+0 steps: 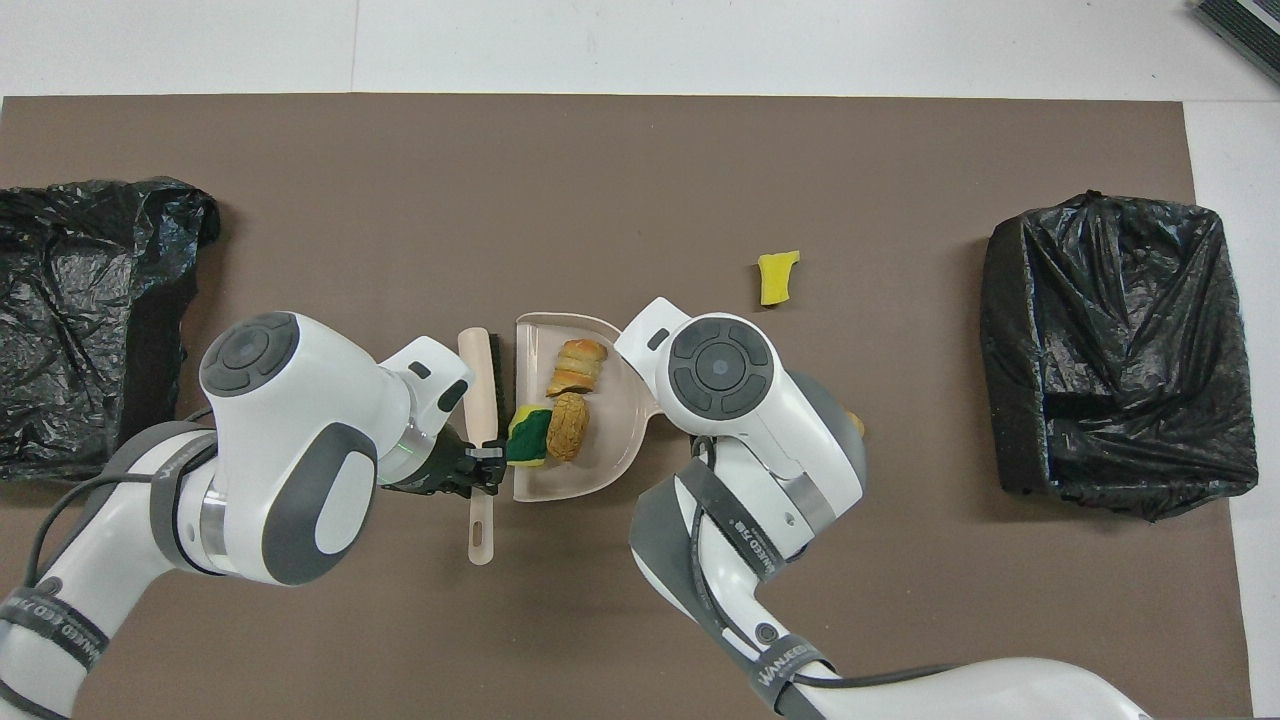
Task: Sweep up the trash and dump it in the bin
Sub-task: 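Brush the yellow sponge piece into the dustpan with the left gripper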
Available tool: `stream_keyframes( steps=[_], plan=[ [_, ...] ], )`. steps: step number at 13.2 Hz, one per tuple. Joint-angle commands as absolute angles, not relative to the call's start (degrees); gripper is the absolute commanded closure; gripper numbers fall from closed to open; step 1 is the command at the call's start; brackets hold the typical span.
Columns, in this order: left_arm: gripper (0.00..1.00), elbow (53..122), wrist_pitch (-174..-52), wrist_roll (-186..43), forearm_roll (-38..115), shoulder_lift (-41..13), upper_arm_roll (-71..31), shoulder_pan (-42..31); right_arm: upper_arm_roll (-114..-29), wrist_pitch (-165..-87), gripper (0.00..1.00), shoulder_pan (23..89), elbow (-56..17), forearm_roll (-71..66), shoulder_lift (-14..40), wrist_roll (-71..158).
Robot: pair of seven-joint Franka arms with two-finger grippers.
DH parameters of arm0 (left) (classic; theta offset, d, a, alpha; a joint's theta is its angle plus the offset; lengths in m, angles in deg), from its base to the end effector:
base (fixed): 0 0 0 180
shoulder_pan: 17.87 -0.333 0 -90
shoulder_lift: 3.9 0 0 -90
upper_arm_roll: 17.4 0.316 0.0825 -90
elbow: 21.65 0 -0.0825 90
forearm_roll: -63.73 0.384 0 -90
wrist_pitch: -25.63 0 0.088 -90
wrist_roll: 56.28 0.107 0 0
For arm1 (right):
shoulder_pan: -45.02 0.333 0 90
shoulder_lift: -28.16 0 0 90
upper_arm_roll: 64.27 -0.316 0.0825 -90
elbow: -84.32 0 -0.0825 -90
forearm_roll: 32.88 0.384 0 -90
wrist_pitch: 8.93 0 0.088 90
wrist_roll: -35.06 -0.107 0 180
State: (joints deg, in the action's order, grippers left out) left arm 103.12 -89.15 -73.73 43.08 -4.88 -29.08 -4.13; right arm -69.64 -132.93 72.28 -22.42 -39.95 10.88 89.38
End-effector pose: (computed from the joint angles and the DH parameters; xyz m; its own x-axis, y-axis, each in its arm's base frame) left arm 0.4570 -0.2406 0.3718 0.9572 0.0108 -0.2894 0.0753 -0.9743 0.2125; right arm 0.5309 0.3302 0.3576 -0.0102 0.9981 -0.0609 0.9990 0.0128 0.0429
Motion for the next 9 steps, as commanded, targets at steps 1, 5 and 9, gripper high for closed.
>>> stream_keyframes(
  steps=[1,5,9],
  plan=[
    [1.0,104.6,-91.4,-77.4,43.9,-3.1,-28.8,0.4,-69.9,-132.4,1.0,72.1,-24.5,-39.5,12.6,88.8],
    [1.0,104.2,-94.8,-84.1,43.9,-3.7,-28.9,6.6,-69.9,-132.5,1.0,72.1,-24.6,-39.5,12.6,88.8],
    [1.0,102.3,-89.2,-83.7,44.0,-2.9,-28.3,4.9,-69.9,-132.4,1.0,72.1,-24.7,-39.4,12.7,88.8]
  ],
)
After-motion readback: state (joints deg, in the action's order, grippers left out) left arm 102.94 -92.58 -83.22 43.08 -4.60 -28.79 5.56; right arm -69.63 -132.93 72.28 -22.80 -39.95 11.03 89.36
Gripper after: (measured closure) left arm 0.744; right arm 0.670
